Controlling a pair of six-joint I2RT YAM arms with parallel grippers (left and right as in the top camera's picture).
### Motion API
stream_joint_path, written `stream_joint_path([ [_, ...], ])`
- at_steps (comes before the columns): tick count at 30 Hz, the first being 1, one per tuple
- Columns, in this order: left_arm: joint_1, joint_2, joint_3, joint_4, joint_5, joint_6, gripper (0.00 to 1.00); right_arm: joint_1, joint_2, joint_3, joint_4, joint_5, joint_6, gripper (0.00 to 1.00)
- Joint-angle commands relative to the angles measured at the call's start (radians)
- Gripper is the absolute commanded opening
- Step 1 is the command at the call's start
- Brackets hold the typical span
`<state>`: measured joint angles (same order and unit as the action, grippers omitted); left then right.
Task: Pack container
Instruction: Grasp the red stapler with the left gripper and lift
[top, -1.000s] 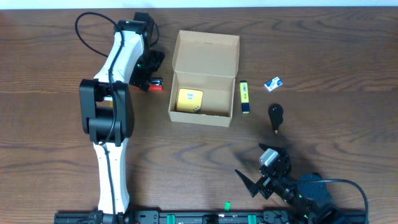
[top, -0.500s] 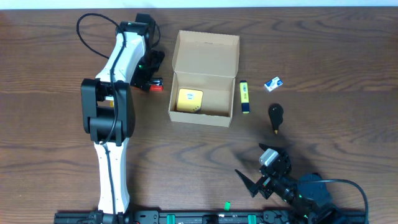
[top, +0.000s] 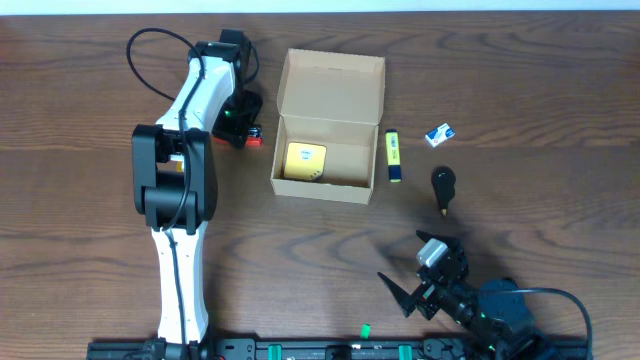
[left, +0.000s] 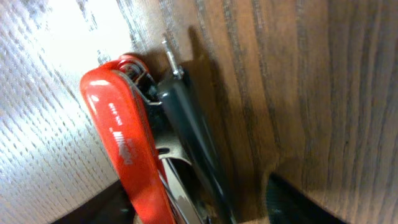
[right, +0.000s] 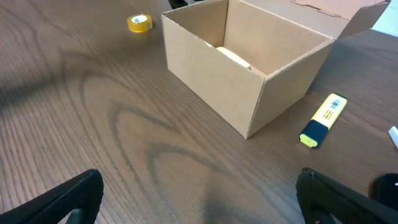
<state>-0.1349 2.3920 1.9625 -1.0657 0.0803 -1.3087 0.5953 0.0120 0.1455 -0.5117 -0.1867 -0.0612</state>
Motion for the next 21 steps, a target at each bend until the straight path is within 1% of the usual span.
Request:
stream_joint_path([
  [1, -0.004, 0.025, -0.013, -0.004, -0.009, -0.005, 0.52, 0.008, -0.007, -0.004, -0.001, -0.004, 0.012, 0.99],
  [7, -0.004, 0.025, -0.013, -0.010, -0.013, -0.003, 0.34, 0.008, -0.007, -0.004, -0.001, -0.004, 0.012, 0.99],
  [8, -0.004, 0.025, -0.013, -0.012, -0.013, 0.001, 0.26, 0.008, -0.007, -0.004, -0.001, -0.004, 0.012, 0.99],
  [12, -0.004, 0.025, -0.013, -0.020, -0.012, 0.003, 0.06, 0.008, -0.007, -0.004, -0.001, -0.004, 0.012, 0.99],
  [18, -0.004, 0.023, -0.013, -0.034, -0.009, 0.006, 0.06, 0.008, -0.007, -0.004, -0.001, -0.004, 0.012, 0.99],
  [21, -0.003, 0.012, -0.009, -0.038, -0.010, 0.055, 0.06, 0.008, -0.007, -0.004, -0.001, -0.004, 0.012, 0.99],
])
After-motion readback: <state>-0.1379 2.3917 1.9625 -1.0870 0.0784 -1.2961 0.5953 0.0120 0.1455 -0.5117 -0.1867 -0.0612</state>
